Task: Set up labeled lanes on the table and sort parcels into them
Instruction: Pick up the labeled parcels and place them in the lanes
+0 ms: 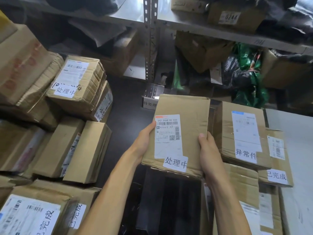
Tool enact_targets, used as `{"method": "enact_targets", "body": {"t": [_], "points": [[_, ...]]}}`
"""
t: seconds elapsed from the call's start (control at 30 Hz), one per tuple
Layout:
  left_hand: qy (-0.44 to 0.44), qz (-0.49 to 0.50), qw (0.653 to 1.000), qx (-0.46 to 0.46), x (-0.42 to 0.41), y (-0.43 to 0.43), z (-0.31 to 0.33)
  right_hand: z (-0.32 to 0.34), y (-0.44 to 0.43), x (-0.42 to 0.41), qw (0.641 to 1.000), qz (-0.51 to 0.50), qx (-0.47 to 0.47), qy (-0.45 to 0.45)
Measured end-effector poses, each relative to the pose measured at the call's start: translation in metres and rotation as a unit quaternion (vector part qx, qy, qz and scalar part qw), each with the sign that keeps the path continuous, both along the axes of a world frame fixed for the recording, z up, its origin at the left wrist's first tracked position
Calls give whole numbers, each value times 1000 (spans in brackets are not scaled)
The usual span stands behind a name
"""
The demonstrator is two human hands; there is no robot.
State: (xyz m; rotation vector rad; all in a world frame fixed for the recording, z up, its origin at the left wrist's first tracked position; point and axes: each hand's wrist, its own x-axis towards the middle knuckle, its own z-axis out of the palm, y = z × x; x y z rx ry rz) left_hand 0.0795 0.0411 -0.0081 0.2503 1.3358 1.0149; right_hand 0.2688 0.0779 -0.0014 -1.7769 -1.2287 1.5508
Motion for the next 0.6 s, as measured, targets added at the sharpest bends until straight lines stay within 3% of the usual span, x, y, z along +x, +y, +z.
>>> {"method": "enact_targets", "body": {"t": [0.37,0.6], "points": [[-14,-20,999,34,10,2,11,19,-4,13,999,-14,33,2],[-15,-21,999,38,10,7,6,22,0,1,996,-13,53,-68]]}}
